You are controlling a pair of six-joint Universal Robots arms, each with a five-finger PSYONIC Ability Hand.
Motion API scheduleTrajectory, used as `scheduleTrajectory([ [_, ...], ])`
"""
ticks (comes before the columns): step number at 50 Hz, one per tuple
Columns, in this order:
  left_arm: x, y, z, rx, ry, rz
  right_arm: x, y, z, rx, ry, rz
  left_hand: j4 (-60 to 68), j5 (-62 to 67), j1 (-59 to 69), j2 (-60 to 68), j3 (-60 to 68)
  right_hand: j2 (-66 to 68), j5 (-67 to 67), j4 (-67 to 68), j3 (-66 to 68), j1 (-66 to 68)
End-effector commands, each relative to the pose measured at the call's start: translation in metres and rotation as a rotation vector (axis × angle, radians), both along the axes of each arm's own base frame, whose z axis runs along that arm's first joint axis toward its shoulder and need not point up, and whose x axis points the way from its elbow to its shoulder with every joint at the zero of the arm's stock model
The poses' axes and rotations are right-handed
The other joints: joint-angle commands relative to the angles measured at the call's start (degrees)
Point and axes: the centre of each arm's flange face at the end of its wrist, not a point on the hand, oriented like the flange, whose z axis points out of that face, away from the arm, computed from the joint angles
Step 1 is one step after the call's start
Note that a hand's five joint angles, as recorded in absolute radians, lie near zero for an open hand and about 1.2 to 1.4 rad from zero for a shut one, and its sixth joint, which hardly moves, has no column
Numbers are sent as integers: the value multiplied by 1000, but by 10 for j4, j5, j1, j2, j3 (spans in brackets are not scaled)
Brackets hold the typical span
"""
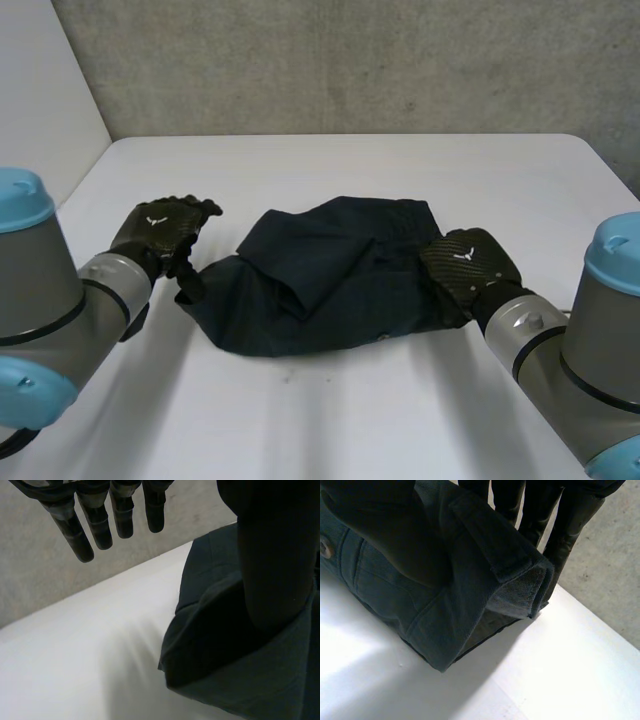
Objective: Fold the shorts.
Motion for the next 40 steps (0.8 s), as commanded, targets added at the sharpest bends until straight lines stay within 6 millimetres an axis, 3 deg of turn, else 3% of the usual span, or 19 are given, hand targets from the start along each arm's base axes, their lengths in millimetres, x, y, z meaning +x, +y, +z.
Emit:
scheduleTrajectory([
  [1, 9, -4, -7, -52, -170, -60, -3, 1, 8, -19, 16, 1, 13, 16, 18, 13, 10, 126, 143, 117, 125, 231],
  [9, 7, 7, -13, -1, -233, -99, -2, 2, 9, -25, 23, 8, 23, 26, 28, 23, 20, 126, 143, 117, 125, 231],
  [18, 4, 19, 18, -62, -209, -105, -3, 2, 8, -45, 64, 18, 23, 26, 28, 23, 20, 126, 143, 117, 125, 231],
  [30, -6, 29, 21, -45, -172, -134, -4, 2, 8, -46, 69, 19, 23, 26, 28, 23, 20, 126, 143, 117, 125, 231],
  [33, -6, 27, 15, -28, -172, -132, -4, 2, 7, -46, 71, 20, 25, 27, 30, 25, 21, 126, 143, 117, 125, 231],
  [40, -12, 9, -31, 94, -224, -133, -2, 5, 7, -43, 72, 28, 72, 74, 76, 72, 68, 126, 143, 117, 125, 231],
])
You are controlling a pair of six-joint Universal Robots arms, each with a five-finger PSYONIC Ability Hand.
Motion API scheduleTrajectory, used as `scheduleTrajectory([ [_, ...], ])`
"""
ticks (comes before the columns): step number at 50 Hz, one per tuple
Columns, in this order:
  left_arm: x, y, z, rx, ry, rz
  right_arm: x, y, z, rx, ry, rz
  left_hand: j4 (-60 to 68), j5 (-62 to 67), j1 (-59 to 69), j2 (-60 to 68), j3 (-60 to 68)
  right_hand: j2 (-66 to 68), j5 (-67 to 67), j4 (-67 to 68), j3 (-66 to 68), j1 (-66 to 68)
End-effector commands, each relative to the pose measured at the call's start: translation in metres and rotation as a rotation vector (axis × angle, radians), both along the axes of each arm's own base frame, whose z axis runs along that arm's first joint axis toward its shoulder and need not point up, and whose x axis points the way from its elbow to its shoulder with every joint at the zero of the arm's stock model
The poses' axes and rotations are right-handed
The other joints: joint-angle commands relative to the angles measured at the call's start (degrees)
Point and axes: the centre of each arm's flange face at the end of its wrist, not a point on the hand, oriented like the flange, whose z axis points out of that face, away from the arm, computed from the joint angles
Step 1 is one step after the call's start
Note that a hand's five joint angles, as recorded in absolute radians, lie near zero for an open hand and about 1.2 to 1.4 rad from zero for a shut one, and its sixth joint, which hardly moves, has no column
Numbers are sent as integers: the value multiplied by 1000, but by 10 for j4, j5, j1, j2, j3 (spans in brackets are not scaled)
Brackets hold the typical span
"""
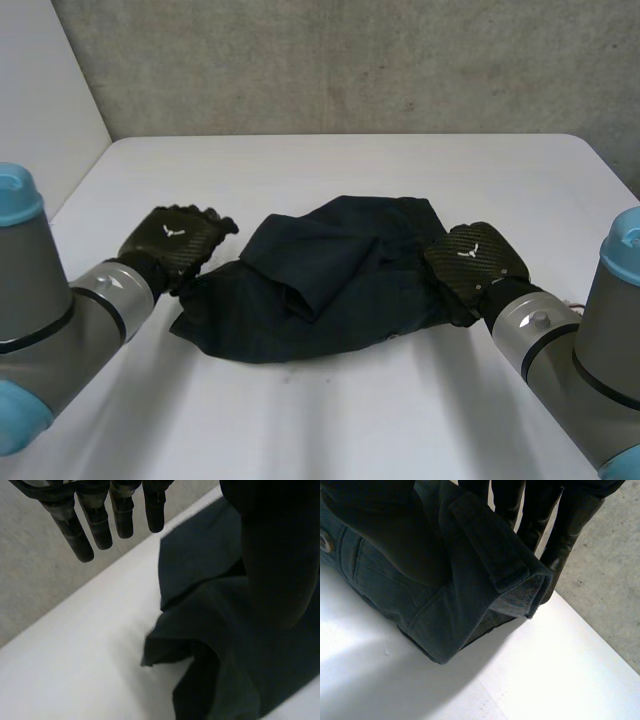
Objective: Fold the shorts.
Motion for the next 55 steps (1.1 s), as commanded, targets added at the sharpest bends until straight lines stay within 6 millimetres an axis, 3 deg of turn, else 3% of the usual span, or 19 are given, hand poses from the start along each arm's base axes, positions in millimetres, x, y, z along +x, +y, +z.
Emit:
scheduleTrajectory([
  [1, -6, -22, -47, 113, -57, 19, 1, 2, -2, 7, 2, 6, 112, 114, 116, 112, 109, 125, 143, 117, 125, 231],
  [4, -7, -29, -57, 133, -73, 31, 0, 1, -4, 11, 4, 0, 205, 207, 209, 205, 202, 125, 143, 117, 125, 231],
  [8, -7, -42, -63, 130, -84, 65, -1, -1, -2, 6, 4, -5, 520, 522, 524, 521, 518, 125, 143, 117, 125, 231],
  [9, -7, -43, -62, 124, -88, 76, 0, -2, -1, 2, 2, -5, 654, 656, 658, 654, 652, 125, 143, 117, 125, 231],
  [12, -6, -42, -52, 96, -84, 92, 1, -5, 6, -12, -4, -5, 656, 658, 660, 656, 653, 125, 143, 117, 125, 231],
  [15, -3, -35, 3, -37, -18, 105, 3, -9, 21, -40, -11, -5, 656, 658, 660, 656, 653, 125, 143, 117, 125, 231],
  [16, -1, -31, 17, -72, -2, 105, 3, -10, 38, -75, -22, -3, 656, 658, 660, 656, 653, 125, 143, 117, 125, 231],
  [17, 3, -23, 45, -142, 33, 107, 3, -10, 47, -92, -27, -4, 656, 658, 660, 656, 653, 125, 143, 117, 125, 231],
  [20, 8, -9, 83, -245, 82, 109, 2, -7, 87, -169, -58, -5, 656, 658, 660, 656, 653, 125, 143, 117, 125, 231],
  [21, 13, 1, 109, -318, 116, 111, 1, -7, 98, -189, -69, -7, 656, 658, 660, 656, 653, 125, 143, 117, 125, 231],
  [25, 28, 32, 163, -477, 185, 124, -4, 3, 151, -292, -119, -6, 656, 658, 660, 656, 653, 125, 143, 117, 125, 231],
  [28, 35, 47, 183, -535, 215, 126, -10, 14, 185, -349, -145, -9, 656, 658, 660, 656, 653, 125, 143, 117, 125, 231],
  [30, 37, 53, 189, -541, 224, 126, -10, 16, 193, -351, -147, -7, 656, 658, 660, 656, 653, 125, 143, 117, 125, 231],
  [34, 37, 55, 183, -495, 218, 121, -11, 18, 196, -325, -133, 1, 656, 658, 660, 656, 653, 125, 143, 117, 125, 231],
  [39, 28, 26, 144, -347, 170, 133, 4, -4, 150, -177, -31, 23, 656, 658, 660, 656, 653, 125, 143, 117, 125, 231],
  [40, 24, 13, 124, -279, 148, 140, 7, -7, 143, -159, -16, 25, 656, 658, 660, 656, 653, 125, 143, 117, 125, 231],
  [43, 18, -4, 97, -195, 116, 143, 13, -21, 113, -83, 40, 24, 656, 658, 660, 656, 653, 125, 143, 117, 125, 231],
  [48, 5, -39, 34, -25, 38, 152, 23, -40, 67, 24, 93, 29, 656, 658, 660, 656, 653, 125, 143, 117, 125, 231],
  [55, -6, -71, -2, 41, 11, 167, 35, -74, 25, 32, 111, -22, 656, 658, 660, 656, 653, 125, 143, 117, 125, 231],
])
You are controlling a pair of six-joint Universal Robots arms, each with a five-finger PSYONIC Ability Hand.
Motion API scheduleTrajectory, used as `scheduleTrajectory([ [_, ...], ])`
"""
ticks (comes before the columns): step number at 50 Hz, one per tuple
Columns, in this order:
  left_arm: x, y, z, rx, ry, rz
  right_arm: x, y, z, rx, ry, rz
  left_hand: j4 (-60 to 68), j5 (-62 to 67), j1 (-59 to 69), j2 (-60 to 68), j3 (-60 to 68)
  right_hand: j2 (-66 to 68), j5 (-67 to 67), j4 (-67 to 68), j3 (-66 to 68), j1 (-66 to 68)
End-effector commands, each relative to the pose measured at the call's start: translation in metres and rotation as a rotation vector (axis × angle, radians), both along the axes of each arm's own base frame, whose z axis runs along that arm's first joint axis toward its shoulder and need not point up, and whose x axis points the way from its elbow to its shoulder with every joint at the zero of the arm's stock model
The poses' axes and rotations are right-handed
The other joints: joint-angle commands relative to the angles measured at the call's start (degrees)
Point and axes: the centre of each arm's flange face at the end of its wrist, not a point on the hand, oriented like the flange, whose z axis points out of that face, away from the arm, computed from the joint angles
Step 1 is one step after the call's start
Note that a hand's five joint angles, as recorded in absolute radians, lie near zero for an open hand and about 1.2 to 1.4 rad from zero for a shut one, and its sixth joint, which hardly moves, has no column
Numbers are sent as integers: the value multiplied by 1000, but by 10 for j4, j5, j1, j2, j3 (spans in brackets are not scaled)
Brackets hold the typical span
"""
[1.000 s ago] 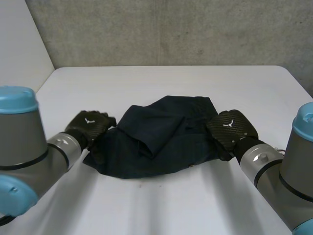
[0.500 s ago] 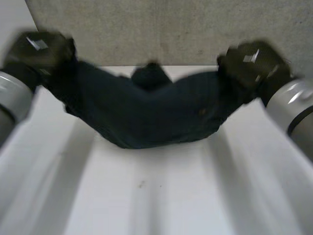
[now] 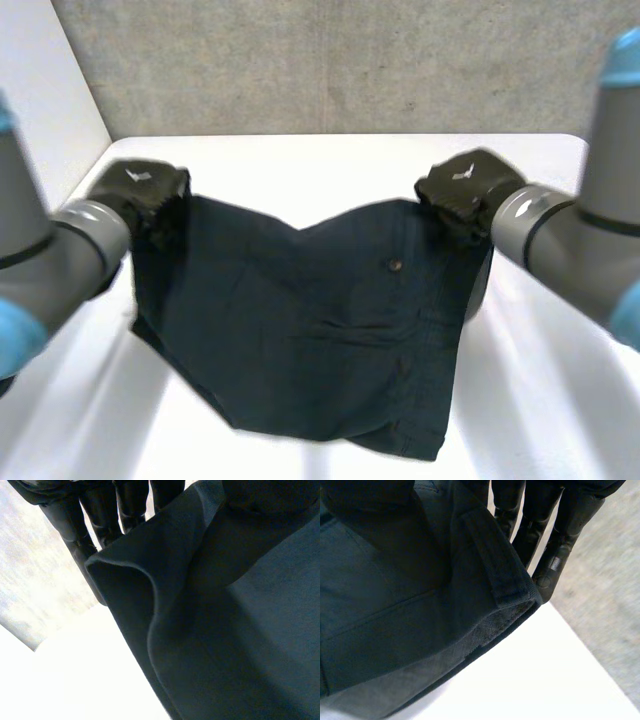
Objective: Fold the shorts.
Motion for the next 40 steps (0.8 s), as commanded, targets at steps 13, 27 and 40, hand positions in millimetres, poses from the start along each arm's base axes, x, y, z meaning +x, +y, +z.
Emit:
scheduleTrajectory([
  [13, -30, -62, -68, 79, -34, 11, 24, -88, -60, -265, -78, -191, -576, -549, -540, -573, -569, -574, -557, -583, -575, -469],
  [27, -14, -10, -53, 46, -9, -59, -5, -22, -36, -130, -150, -153, -534, -507, -498, -531, -527, -574, -557, -583, -575, -469],
  [40, 9, -7, -85, 128, -46, -219, -10, 23, -90, 317, -283, -121, -435, -408, -398, -432, -428, -476, -459, -485, -476, -371],
])
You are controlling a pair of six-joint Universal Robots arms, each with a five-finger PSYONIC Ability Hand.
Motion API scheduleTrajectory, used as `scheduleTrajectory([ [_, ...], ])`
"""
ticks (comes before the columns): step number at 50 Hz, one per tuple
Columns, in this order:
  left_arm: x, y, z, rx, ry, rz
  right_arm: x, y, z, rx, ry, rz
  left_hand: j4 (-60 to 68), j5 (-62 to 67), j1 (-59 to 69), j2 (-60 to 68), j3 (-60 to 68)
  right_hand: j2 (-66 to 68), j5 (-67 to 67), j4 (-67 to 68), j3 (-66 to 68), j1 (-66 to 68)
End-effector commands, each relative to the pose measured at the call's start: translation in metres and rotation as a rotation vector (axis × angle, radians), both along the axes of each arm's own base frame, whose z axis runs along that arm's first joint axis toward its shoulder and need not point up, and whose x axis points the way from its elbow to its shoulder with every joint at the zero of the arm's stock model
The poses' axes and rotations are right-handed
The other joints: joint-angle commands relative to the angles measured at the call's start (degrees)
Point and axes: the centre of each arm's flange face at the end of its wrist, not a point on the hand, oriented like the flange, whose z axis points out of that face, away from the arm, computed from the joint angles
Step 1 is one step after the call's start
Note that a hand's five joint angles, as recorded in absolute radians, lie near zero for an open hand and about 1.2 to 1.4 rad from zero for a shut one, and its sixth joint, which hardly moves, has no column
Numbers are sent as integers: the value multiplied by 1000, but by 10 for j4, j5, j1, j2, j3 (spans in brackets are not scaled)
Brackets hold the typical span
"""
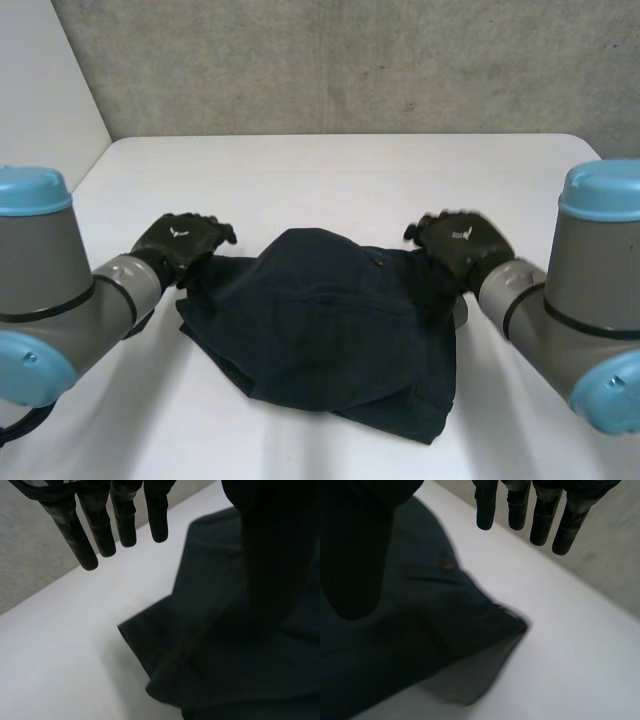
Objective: Fold the shorts.
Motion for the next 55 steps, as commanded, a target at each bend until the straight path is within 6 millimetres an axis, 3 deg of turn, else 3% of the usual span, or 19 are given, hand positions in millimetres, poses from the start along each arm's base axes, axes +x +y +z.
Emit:
scheduleTrajectory([
  [1, 12, -10, -24, 39, -68, -61, 1, 10, -25, 183, -98, -8, 61, 60, 59, 61, 62, 84, 71, 74, 84, 92],
  [6, 13, -13, -38, 59, -108, -70, 4, 7, -41, 204, -99, -5, 114, 114, 113, 115, 115, 198, 185, 188, 198, 206],
  [10, 12, -15, -40, 58, -112, -72, 7, 1, -46, 180, -110, -2, 225, 225, 224, 226, 226, 393, 380, 383, 393, 401],
  [13, 11, -16, -46, 73, -115, -74, 8, -3, -48, 158, -118, -5, 381, 381, 380, 382, 382, 669, 655, 658, 668, 677],
  [16, 8, -14, -47, 73, -115, -83, 9, -6, -41, 125, -131, -4, 601, 601, 600, 601, 602, 674, 660, 664, 674, 682],
  [18, 7, -14, -42, 61, -111, -83, 10, -7, -35, 107, -136, -1, 602, 602, 601, 602, 603, 674, 660, 664, 674, 682],
  [19, 7, -14, -40, 56, -107, -81, 12, -8, -22, 64, -144, 9, 602, 602, 601, 602, 603, 674, 660, 664, 674, 682],
  [22, 8, -14, -6, -37, -84, -62, 13, -7, 7, -22, -155, 29, 602, 602, 601, 602, 603, 674, 660, 664, 674, 682],
  [26, 12, -8, 53, -200, -39, -11, 12, -2, 63, -229, -121, 71, 602, 602, 601, 602, 603, 674, 660, 664, 674, 682],
  [27, 14, -3, 77, -265, -10, 9, 12, -1, 73, -265, -110, 78, 602, 602, 601, 602, 603, 674, 660, 664, 674, 682],
  [30, 19, 7, 117, -373, 44, 34, 8, 4, 111, -385, -70, 87, 602, 602, 601, 602, 603, 674, 660, 664, 674, 682],
  [31, 22, 15, 141, -439, 80, 45, 7, 6, 122, -412, -66, 84, 602, 602, 601, 602, 603, 674, 660, 664, 674, 682],
  [35, 28, 37, 192, -572, 159, 54, 2, 13, 171, -516, -102, 66, 602, 602, 601, 602, 603, 674, 660, 664, 674, 682],
  [40, 35, 58, 239, -647, 221, 60, -4, 21, 215, -611, -146, 54, 602, 602, 601, 602, 603, 674, 660, 664, 674, 682],
  [46, 43, 76, 292, -702, 338, 76, -18, 52, 271, -775, -226, 42, 602, 602, 601, 602, 603, 674, 660, 664, 674, 682],
  [51, 49, 92, 316, -747, 399, 82, -36, 86, 306, -888, -289, 37, 602, 602, 601, 602, 603, 674, 660, 664, 674, 682],
  [55, 53, 108, 327, -790, 414, 82, -43, 99, 314, -917, -307, 33, 602, 602, 601, 602, 603, 674, 660, 664, 674, 682],
])
